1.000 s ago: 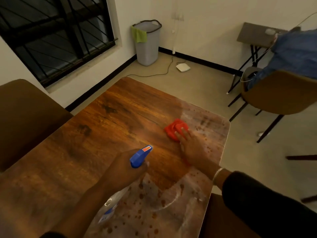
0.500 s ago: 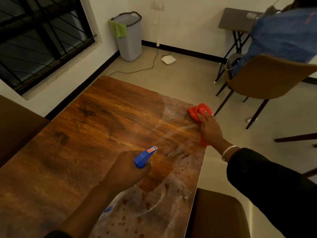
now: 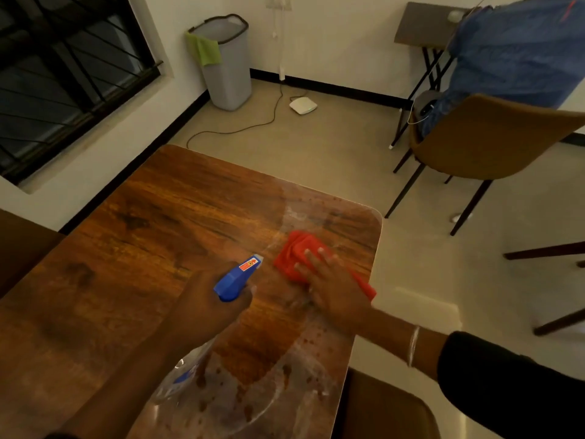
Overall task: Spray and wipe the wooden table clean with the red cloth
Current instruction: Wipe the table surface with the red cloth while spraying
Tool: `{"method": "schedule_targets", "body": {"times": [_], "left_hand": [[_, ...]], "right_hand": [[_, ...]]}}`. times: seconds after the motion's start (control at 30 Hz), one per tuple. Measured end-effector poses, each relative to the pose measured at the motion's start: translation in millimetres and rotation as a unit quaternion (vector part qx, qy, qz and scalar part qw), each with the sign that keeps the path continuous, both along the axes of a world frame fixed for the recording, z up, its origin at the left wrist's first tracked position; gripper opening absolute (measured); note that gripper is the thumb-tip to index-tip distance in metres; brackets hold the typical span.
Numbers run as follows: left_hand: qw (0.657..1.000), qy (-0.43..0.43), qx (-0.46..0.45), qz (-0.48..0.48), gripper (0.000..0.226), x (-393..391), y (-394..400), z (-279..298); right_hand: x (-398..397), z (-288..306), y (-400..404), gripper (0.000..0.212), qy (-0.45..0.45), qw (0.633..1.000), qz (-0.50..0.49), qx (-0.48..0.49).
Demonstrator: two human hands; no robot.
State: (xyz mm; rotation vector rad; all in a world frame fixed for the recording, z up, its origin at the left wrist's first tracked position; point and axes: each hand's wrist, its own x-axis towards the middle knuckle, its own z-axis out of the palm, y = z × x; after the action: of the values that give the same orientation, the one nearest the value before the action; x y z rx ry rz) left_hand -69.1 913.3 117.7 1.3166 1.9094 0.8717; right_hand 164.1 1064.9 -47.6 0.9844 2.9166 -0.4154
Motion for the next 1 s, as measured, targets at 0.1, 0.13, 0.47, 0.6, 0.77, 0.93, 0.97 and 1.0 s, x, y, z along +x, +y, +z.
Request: {"method": "schedule_targets", "body": {"times": [0.1, 0.13, 0.47, 0.6, 0.77, 0.93, 0.97, 1.0], "left_hand": [[1.000, -0.006, -0.005, -0.004, 0.016, -2.8, 12.4, -4.2], [1.000, -0.005, -0.011, -0.001, 0.019, -4.4, 17.1, -6.5], [0.999, -0.026, -0.020, 0.018, 0.016, -12.7, 35.3, -13.5], [0.999, -0.018, -0.028, 0.041, 0.015, -15.4, 51.1, -12.3], [0.999, -0.009, -0.010, 0.047, 0.018, -9.8, 71.6, -9.4], [0.998, -0.007, -0.021, 0.063, 0.017, -17.4, 75.7, -2.8], [0.998, -0.008, -0.024, 0.056, 0.018, -17.5, 75.3, -2.1], [0.999, -0.009, -0.026, 0.045, 0.018, -16.8, 75.0, -1.9]], "right_hand": [[4.3, -8.6, -11.0, 0.059, 0.011, 0.994, 0.108, 0.021], [5.3, -6.5, -2.0, 0.059, 0.011, 0.992, 0.126, 0.031], [-50.8, 24.1, 133.7, 0.055, 0.038, 0.982, -0.184, 0.005], [-65.3, 11.8, 59.7, 0.055, 0.043, 0.999, -0.017, 0.011], [-62.3, 0.9, 20.0, 0.055, 0.056, 0.991, 0.125, 0.006], [-116.2, 20.0, 110.0, 0.058, 0.021, 0.998, -0.056, 0.031], [-126.8, 23.7, 130.2, 0.059, 0.018, 0.994, -0.102, 0.014], [-134.9, 25.5, 145.3, 0.059, 0.021, 0.990, -0.136, -0.006]]}}
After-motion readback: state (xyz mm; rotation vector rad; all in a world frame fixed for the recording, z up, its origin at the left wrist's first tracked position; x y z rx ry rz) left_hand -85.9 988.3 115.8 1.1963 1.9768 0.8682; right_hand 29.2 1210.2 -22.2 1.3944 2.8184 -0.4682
